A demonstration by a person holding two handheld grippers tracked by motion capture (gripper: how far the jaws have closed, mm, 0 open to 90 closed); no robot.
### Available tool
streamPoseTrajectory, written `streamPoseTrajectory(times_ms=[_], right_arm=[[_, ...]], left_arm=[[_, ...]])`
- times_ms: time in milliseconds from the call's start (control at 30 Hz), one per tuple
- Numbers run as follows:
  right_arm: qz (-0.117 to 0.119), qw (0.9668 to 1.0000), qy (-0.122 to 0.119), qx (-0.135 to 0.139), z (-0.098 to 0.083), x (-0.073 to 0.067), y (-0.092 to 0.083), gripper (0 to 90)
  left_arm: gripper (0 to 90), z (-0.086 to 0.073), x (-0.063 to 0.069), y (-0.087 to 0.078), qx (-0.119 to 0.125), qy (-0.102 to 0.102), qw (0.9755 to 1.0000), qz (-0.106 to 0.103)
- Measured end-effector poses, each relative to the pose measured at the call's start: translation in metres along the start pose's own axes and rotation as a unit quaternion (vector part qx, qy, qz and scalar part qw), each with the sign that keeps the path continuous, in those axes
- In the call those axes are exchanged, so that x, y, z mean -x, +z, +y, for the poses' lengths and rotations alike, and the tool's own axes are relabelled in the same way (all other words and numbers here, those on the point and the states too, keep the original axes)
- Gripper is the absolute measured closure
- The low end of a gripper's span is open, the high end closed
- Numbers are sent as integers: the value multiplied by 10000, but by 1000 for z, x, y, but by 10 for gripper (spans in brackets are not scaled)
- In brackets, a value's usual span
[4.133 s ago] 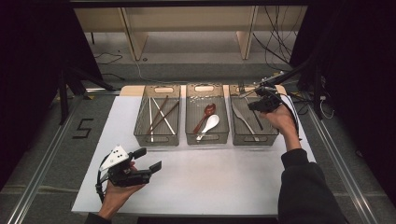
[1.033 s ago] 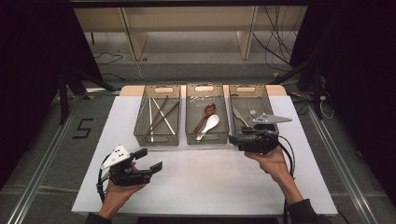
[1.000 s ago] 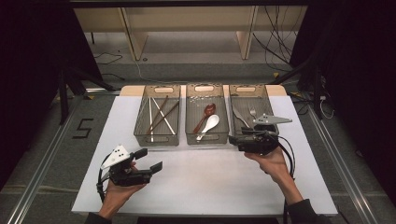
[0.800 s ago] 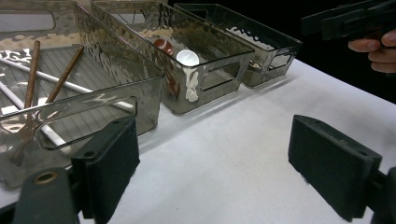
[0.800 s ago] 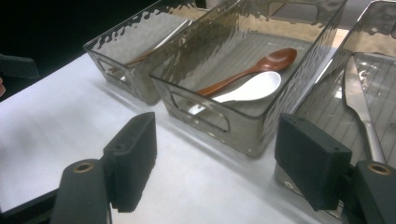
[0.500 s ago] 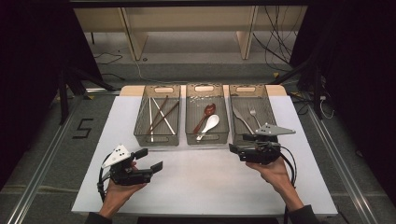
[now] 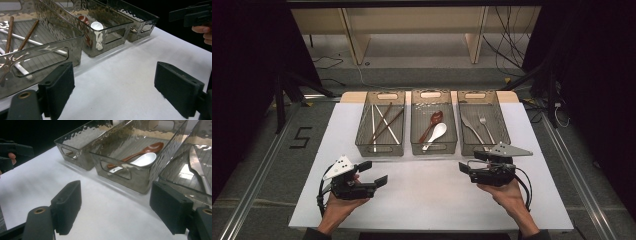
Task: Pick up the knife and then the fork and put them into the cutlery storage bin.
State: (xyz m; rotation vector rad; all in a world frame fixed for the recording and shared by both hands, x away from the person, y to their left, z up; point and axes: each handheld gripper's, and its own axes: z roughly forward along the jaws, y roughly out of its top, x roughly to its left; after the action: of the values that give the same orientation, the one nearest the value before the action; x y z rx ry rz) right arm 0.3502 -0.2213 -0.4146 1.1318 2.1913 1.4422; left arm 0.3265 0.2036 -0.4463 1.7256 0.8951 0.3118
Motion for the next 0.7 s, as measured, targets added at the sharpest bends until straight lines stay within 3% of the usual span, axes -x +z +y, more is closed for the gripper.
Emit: streamPoseTrajectory(times_ms=[300, 700], right_arm=[[19, 9999, 107, -65, -18, -4, -3, 244], [23, 10000, -32, -20, -34, -11, -7, 234]], left_arm=[[158, -1, 0, -1, -44, -7, 10000, -25], [158, -1, 0, -2, -37, -18, 10000, -67]])
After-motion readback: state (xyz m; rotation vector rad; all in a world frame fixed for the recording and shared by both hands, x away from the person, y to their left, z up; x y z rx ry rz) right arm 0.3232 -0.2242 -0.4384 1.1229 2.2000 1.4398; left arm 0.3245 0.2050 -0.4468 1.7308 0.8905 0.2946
